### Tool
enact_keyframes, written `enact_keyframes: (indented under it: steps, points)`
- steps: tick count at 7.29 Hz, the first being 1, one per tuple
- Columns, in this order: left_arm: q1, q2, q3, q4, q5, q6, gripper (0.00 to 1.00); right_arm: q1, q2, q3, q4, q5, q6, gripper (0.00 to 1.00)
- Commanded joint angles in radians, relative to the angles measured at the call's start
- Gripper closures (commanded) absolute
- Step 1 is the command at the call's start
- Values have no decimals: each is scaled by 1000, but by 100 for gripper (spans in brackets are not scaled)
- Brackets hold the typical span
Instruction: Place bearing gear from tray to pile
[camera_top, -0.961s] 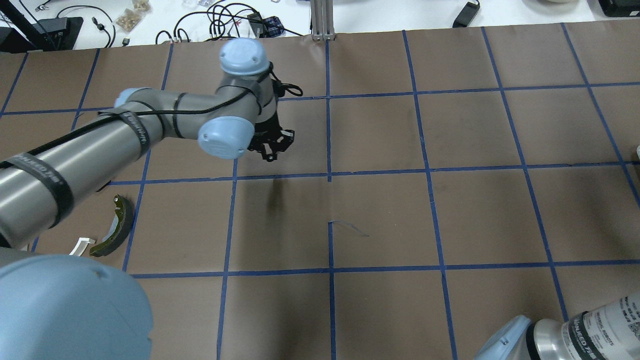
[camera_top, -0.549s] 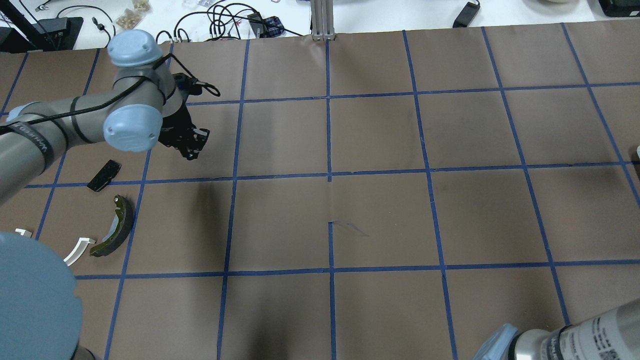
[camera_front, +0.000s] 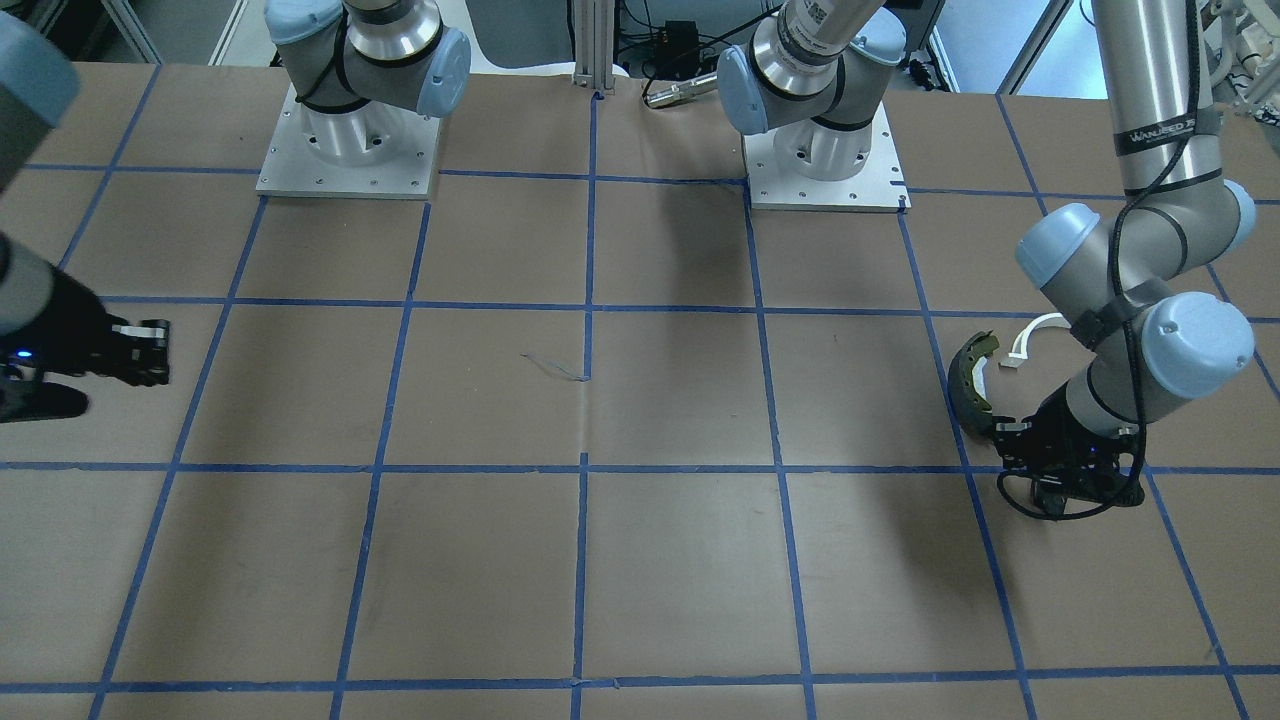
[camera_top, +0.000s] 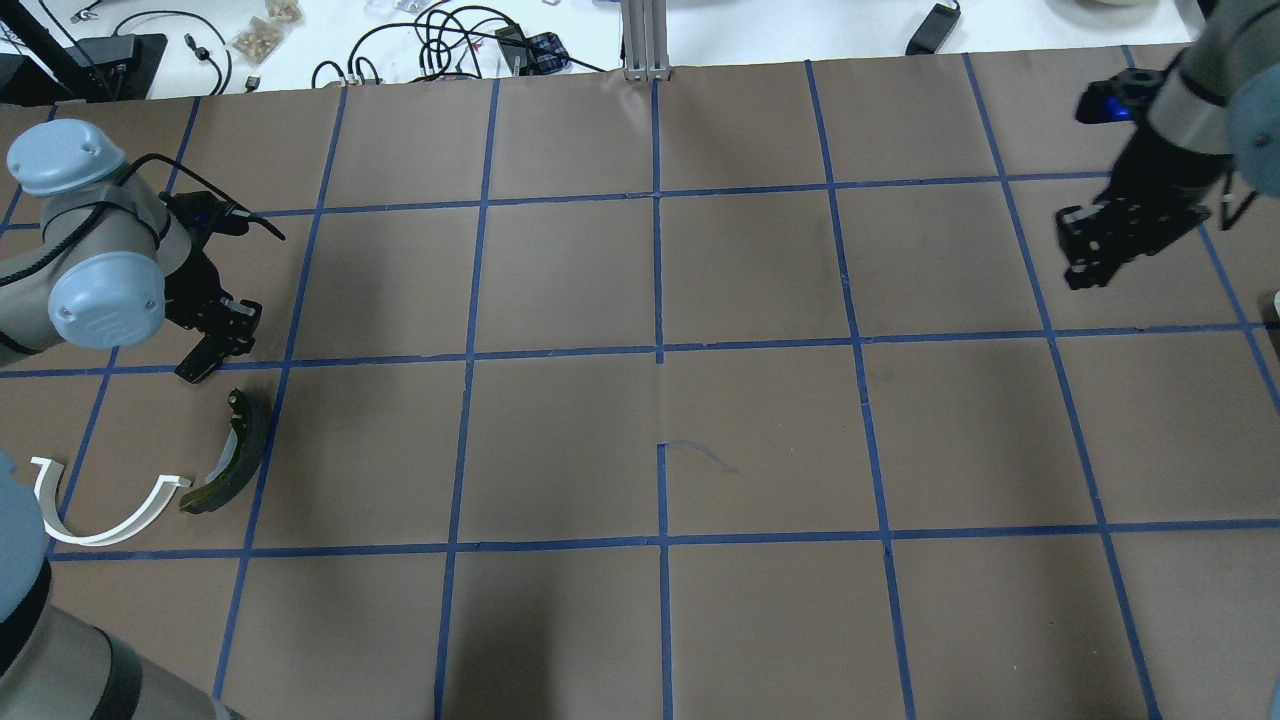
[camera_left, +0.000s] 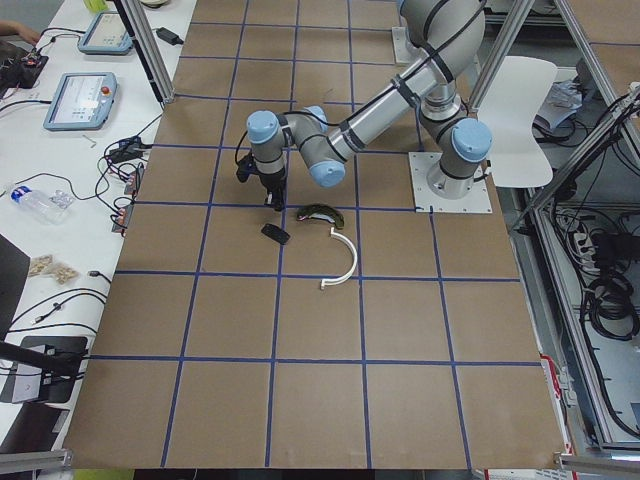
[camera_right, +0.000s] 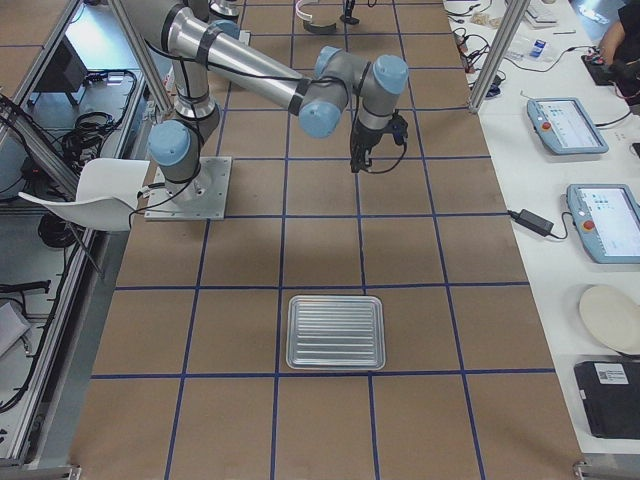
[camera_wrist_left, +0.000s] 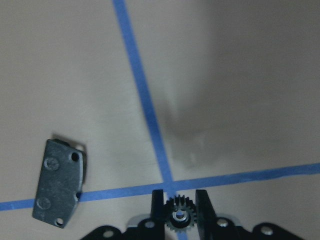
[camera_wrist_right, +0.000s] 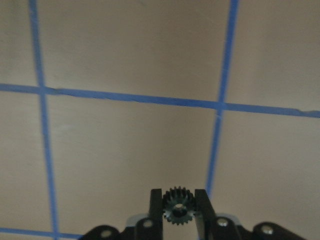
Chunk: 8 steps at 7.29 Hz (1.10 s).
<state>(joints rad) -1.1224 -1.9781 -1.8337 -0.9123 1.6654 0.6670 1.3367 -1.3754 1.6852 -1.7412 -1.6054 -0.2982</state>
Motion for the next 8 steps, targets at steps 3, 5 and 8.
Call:
enact_keyframes:
  steps: [3, 5, 8]
  points:
    - [15, -15, -1, 20, -30, 23, 6, 466, 158, 5, -325, 221, 610, 100]
    - [7, 11, 13, 15, -68, 16, 0, 565, 278, 11, -498, 246, 728, 100]
    - [-120, 86, 33, -31, -53, -45, 0, 546, 283, -1, -483, 245, 731, 0]
